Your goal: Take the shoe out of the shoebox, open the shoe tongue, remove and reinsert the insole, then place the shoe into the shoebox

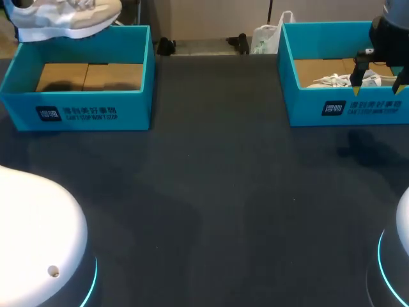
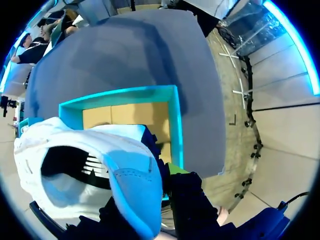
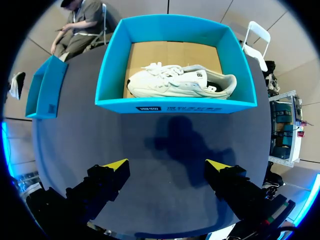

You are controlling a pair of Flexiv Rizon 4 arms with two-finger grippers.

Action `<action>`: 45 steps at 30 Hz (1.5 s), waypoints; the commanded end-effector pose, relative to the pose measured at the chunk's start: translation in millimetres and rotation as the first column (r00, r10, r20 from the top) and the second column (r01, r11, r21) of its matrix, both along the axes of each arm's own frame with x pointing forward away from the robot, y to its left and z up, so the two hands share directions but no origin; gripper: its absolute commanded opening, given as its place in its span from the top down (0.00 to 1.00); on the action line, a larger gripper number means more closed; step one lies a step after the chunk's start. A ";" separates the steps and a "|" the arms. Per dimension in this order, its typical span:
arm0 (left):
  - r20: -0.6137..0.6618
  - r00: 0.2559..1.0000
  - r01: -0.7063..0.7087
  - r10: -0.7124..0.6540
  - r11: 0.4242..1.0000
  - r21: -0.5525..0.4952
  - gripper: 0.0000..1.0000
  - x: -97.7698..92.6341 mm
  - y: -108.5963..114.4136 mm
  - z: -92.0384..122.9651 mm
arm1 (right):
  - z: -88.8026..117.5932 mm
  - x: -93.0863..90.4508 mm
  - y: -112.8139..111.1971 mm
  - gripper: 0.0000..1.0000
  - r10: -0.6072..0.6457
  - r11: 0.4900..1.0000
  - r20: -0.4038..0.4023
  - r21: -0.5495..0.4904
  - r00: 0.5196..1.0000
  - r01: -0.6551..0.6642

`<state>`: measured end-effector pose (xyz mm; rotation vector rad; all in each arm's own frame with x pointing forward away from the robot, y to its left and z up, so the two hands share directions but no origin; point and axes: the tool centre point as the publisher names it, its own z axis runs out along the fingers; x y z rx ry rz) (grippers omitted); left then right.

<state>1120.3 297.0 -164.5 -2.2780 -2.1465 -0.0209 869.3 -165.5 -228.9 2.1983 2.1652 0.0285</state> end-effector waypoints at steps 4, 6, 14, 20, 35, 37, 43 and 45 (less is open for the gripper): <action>-0.004 1.000 -0.029 0.029 0.999 0.036 1.00 -26.8 -10.3 22.0 | -0.1 -0.2 0.4 0.00 -0.002 1.000 0.001 -0.002 1.000 0.002; 0.011 0.999 -0.045 0.044 0.997 0.062 1.00 -36.1 -14.9 23.1 | -0.1 -0.2 0.4 0.00 -0.002 1.000 0.001 -0.002 1.000 0.002; 0.068 0.996 -0.066 0.060 0.994 0.089 1.00 -66.7 -37.9 25.8 | -0.1 -0.2 0.4 0.00 -0.002 1.000 0.001 -0.002 1.000 0.002; 0.042 0.999 -0.036 0.032 0.995 0.092 1.00 -92.5 -56.5 29.7 | -0.1 -0.2 0.4 0.00 -0.002 1.000 0.001 -0.002 1.000 0.002; -0.011 0.996 0.093 -0.092 0.992 0.081 1.00 -152.1 -109.8 31.6 | -0.1 -0.2 0.4 0.00 -0.002 1.000 0.001 -0.002 1.000 0.002; -0.016 0.995 0.102 -0.101 0.991 0.081 1.00 -157.7 -115.8 31.9 | -0.1 -0.2 0.4 0.00 -0.002 1.000 0.001 -0.002 1.000 0.002; -0.034 0.992 0.124 -0.122 0.990 0.070 1.00 -170.3 -130.9 33.0 | -0.1 -0.2 0.4 0.00 -0.002 1.000 0.001 -0.002 1.000 0.002; -0.037 0.991 0.127 -0.125 0.990 0.063 1.00 -173.8 -135.1 33.5 | -0.1 -0.2 0.4 0.00 -0.002 1.000 0.001 -0.002 1.000 0.002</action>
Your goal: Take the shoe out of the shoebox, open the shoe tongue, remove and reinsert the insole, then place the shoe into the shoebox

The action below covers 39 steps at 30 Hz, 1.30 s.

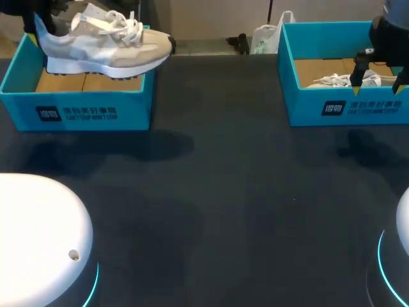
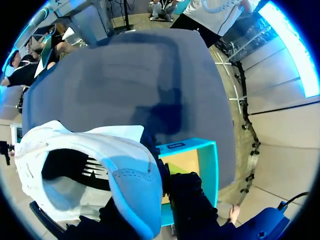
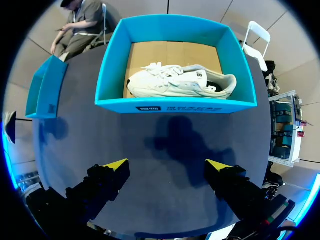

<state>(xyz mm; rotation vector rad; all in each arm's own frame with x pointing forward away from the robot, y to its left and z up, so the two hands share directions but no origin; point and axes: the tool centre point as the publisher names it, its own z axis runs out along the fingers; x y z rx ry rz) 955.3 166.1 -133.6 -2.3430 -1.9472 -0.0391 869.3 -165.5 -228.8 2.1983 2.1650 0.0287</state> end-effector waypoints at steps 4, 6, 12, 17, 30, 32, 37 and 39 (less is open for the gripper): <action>0.003 1.000 0.008 -0.008 1.000 -0.014 1.00 -12.9 -11.2 3.6 | -0.2 -0.2 0.5 0.00 -0.001 1.000 0.001 -0.002 1.000 0.001; 0.003 1.000 0.008 -0.008 1.000 -0.014 1.00 -12.9 -11.2 3.6 | -0.2 -0.2 0.5 0.00 -0.001 1.000 0.001 -0.002 1.000 0.001; 0.003 1.000 0.008 -0.008 1.000 -0.014 1.00 -12.9 -11.2 3.6 | -0.2 -0.2 0.5 0.00 -0.001 1.000 0.001 -0.002 1.000 0.001; 0.003 1.000 0.008 -0.008 1.000 -0.014 1.00 -12.9 -11.2 3.6 | -0.2 -0.2 0.5 0.00 -0.001 1.000 0.001 -0.002 1.000 0.001; 0.026 0.999 -0.047 0.047 0.999 -0.021 1.00 -23.6 -15.7 2.6 | -0.2 -0.2 0.5 0.00 -0.001 1.000 0.001 -0.002 1.000 0.001; 0.015 0.997 -0.078 0.079 0.997 -0.025 1.00 -27.2 -18.6 4.0 | -0.2 -0.2 0.5 0.00 -0.001 1.000 0.001 -0.002 1.000 0.001; 0.031 0.991 -0.126 0.128 0.991 -0.047 1.00 -36.5 -26.5 7.5 | -0.2 -0.2 0.5 0.00 -0.001 1.000 0.001 -0.002 1.000 0.001; 0.026 0.989 -0.143 0.144 0.988 -0.055 1.00 -40.9 -31.7 7.3 | -0.2 -0.2 0.5 0.00 -0.001 1.000 0.001 -0.002 1.000 0.001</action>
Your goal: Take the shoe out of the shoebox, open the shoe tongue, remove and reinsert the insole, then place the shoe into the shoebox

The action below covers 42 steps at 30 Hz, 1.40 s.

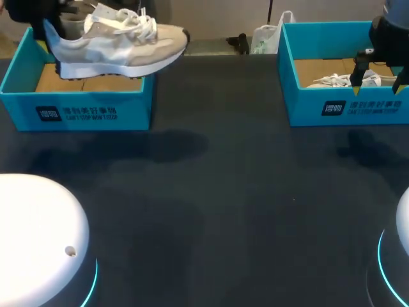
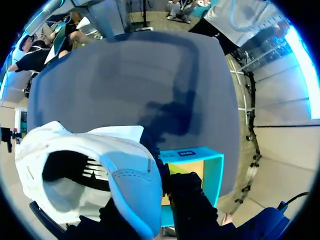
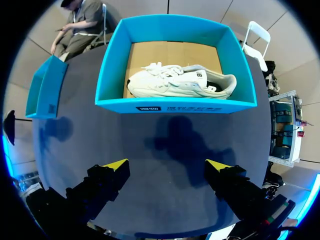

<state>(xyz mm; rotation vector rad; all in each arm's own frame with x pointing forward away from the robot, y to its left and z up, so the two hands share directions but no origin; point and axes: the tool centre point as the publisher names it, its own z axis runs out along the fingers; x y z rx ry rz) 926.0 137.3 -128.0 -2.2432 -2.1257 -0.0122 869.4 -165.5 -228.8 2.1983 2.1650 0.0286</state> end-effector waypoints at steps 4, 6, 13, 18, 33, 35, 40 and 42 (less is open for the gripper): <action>0.000 1.000 -0.022 0.022 1.000 -0.005 1.00 -20.8 -14.2 -0.7 | -0.2 -0.2 0.5 0.00 -0.001 1.000 0.001 -0.002 1.000 0.001; 0.009 1.000 -0.025 0.024 1.000 0.005 1.00 -27.9 -21.3 -3.7 | -0.2 -0.2 0.5 0.00 -0.001 1.000 0.001 -0.002 1.000 0.001; 0.020 0.999 -0.044 0.043 0.998 0.041 1.00 -44.1 -38.2 -12.6 | -0.2 -0.2 0.5 0.00 -0.001 1.000 0.001 -0.002 1.000 0.001; 0.004 1.000 -0.016 0.016 0.999 0.052 1.00 -56.3 -50.9 -20.9 | -0.2 -0.2 0.5 0.00 -0.001 1.000 0.001 -0.002 1.000 0.001; 0.021 0.999 0.027 -0.028 0.999 0.019 1.00 -93.8 -106.5 -30.6 | -0.2 -0.2 0.5 0.00 -0.001 1.000 0.001 -0.002 1.000 0.001; 0.016 0.999 0.041 -0.041 0.999 0.014 1.00 -98.7 -116.1 -32.8 | -0.2 -0.2 0.5 0.00 -0.001 1.000 0.001 -0.002 1.000 0.001; 0.016 0.998 0.063 -0.063 0.998 0.010 1.00 -109.4 -135.6 -37.3 | -0.2 -0.2 0.5 0.00 -0.001 1.000 0.001 -0.002 1.000 0.001; 0.017 0.997 0.074 -0.074 0.997 0.004 1.00 -114.8 -141.7 -37.2 | -0.2 -0.2 0.5 0.00 -0.001 1.000 0.001 -0.002 1.000 0.001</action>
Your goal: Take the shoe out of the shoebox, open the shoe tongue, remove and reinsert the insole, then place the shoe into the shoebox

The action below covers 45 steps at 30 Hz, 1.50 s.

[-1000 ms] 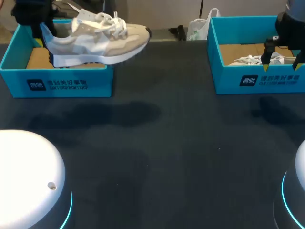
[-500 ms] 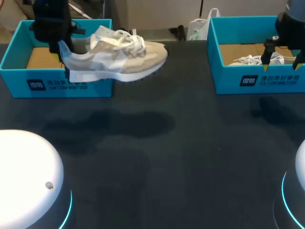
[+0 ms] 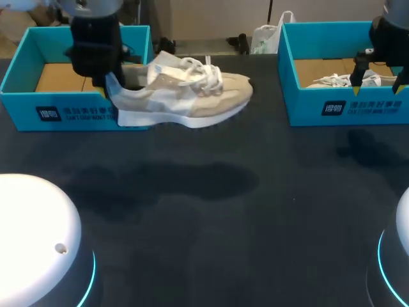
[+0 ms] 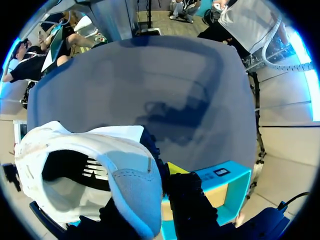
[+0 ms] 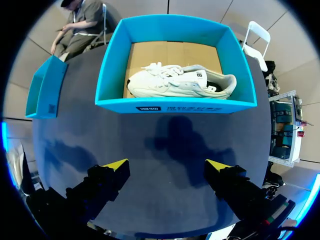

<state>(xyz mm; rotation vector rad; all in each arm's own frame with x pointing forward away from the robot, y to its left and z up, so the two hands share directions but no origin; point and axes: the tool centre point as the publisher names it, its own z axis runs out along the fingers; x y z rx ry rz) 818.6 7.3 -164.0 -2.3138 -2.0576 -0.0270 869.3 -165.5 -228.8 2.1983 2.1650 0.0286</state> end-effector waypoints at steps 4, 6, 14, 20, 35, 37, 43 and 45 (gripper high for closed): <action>0.006 0.999 0.035 -0.035 0.999 -0.008 1.00 -20.5 -27.8 0.6 | -0.2 -0.2 0.5 0.00 -0.001 1.000 0.001 -0.002 1.000 0.001; 0.008 0.999 0.039 -0.038 0.999 -0.011 1.00 -25.4 -33.8 0.5 | -0.2 -0.2 0.5 0.00 -0.001 1.000 0.001 -0.002 1.000 0.001; 0.005 0.998 0.059 -0.059 0.998 -0.018 1.00 -44.8 -63.7 -4.1 | -0.2 -0.2 0.5 0.00 -0.001 1.000 0.001 -0.002 1.000 0.001; 0.014 0.998 0.066 -0.066 0.997 -0.027 1.00 -53.9 -80.3 -9.5 | -0.2 -0.2 0.5 0.00 -0.001 1.000 0.001 -0.002 1.000 0.001; 0.001 0.998 0.060 -0.060 0.998 -0.019 1.00 -62.2 -95.7 -64.2 | -0.2 -0.2 0.5 0.00 -0.001 1.000 0.001 -0.002 1.000 0.001; 0.010 0.998 0.056 -0.056 0.998 -0.013 1.00 -63.1 -97.4 -73.6 | -0.2 -0.2 0.5 0.00 -0.001 1.000 0.001 -0.002 1.000 0.001; 0.004 0.999 0.045 -0.045 0.999 0.007 1.00 -66.3 -102.3 -104.4 | -0.2 -0.2 0.5 0.00 -0.001 1.000 0.001 -0.002 1.000 0.001; 0.006 0.999 0.045 -0.045 0.999 0.008 1.00 -67.5 -103.1 -112.5 | -0.2 -0.2 0.5 0.00 -0.001 1.000 0.001 -0.002 1.000 0.001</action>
